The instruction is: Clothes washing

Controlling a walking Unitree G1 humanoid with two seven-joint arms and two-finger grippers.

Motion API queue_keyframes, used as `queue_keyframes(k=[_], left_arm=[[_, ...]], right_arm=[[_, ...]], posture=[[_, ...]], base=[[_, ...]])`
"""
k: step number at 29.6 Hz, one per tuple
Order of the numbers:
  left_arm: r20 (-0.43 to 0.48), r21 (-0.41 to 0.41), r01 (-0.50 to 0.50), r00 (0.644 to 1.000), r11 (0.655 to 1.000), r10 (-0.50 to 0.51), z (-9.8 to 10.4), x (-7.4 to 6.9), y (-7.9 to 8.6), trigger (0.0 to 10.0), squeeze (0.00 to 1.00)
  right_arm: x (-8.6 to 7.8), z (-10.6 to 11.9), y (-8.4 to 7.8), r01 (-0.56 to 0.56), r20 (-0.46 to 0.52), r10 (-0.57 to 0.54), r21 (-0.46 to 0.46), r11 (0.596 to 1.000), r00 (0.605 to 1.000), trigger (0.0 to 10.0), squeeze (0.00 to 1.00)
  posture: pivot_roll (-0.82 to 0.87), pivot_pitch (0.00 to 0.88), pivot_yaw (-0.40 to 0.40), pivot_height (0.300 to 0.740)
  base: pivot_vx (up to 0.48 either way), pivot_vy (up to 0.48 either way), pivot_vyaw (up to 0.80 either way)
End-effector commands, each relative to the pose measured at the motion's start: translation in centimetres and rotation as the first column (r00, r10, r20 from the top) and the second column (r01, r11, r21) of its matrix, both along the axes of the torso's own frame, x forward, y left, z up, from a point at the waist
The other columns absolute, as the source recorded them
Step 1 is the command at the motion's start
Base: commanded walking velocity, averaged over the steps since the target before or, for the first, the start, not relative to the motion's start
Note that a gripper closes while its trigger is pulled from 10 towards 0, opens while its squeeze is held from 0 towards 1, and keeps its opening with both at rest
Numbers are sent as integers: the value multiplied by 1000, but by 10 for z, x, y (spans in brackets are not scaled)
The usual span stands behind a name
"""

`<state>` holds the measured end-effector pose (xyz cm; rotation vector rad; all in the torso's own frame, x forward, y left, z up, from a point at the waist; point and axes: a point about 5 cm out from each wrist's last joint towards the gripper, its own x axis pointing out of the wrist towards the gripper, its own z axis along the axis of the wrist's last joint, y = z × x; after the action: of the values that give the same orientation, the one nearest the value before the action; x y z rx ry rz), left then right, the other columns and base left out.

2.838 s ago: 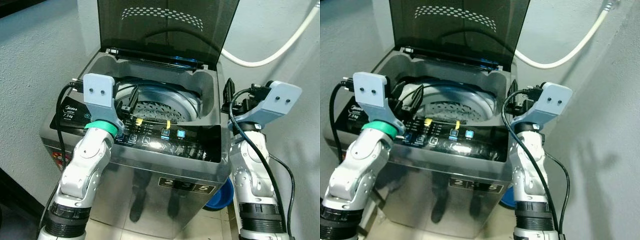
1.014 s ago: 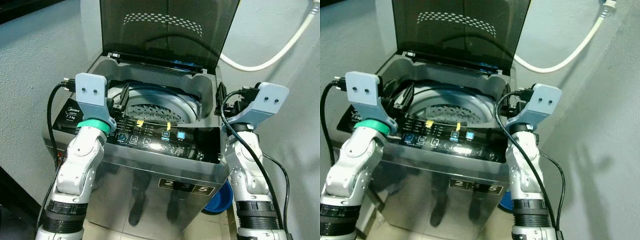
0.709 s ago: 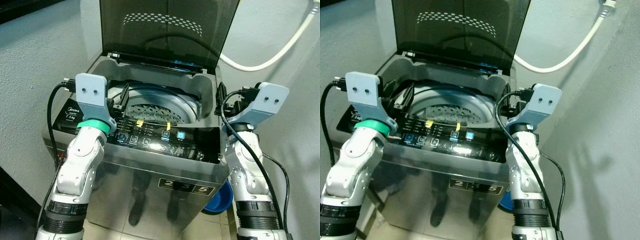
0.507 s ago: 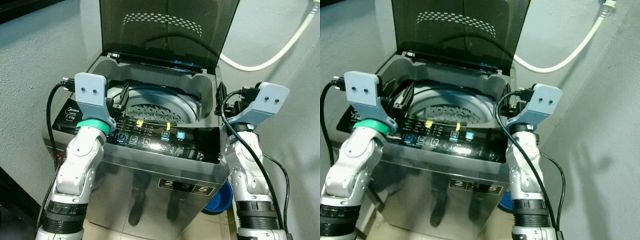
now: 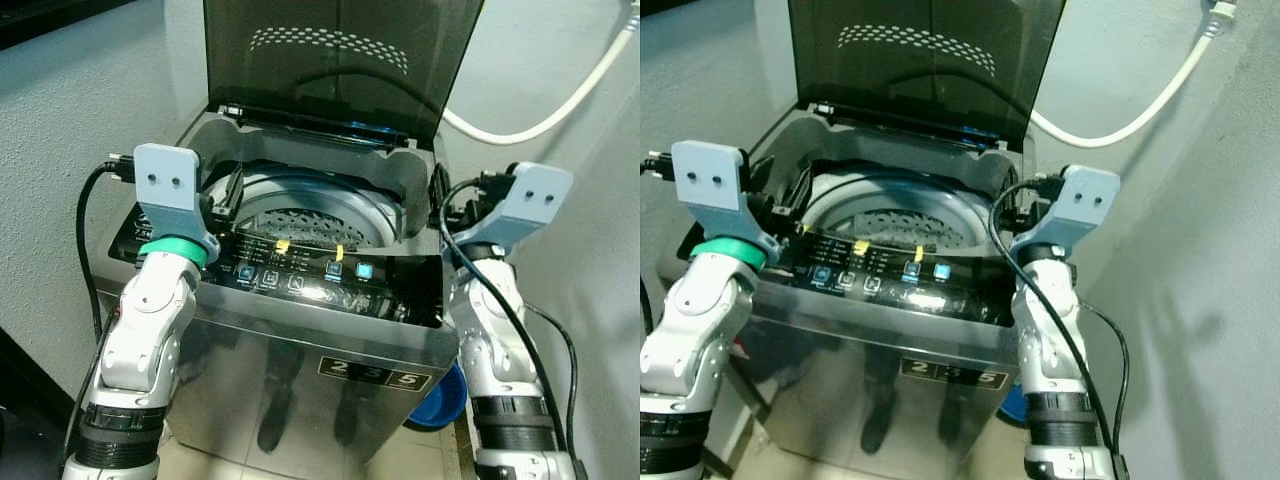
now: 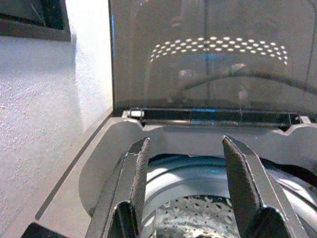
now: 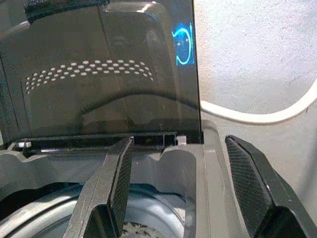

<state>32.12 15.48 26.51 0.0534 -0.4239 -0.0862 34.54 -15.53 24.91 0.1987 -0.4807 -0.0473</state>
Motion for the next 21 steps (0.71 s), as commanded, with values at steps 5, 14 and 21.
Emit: queue_keyframes(k=[5, 14, 21], left_arm=[[14, 29, -8, 1000, 1000, 8, 4, 0, 7, 10000, 0], [6, 35, -13, 1000, 999, 13, 4, 3, 13, 10000, 0], [33, 45, -34, 999, 998, 33, 12, 7, 20, 10000, 0]], right_arm=[[0, 4, -10, 38, 22, -37, -7, 999, 999, 10000, 0], [-1, 4, -14, 64, 37, -62, -53, 997, 997, 10000, 0], [-1, 2, -11, 62, 45, -60, -59, 996, 997, 10000, 0]], posture=[[115, 0, -10, 740], [103, 0, 7, 740], [124, 0, 5, 740]], base=[[0, 0, 0], [0, 0, 0], [0, 0, 0]])
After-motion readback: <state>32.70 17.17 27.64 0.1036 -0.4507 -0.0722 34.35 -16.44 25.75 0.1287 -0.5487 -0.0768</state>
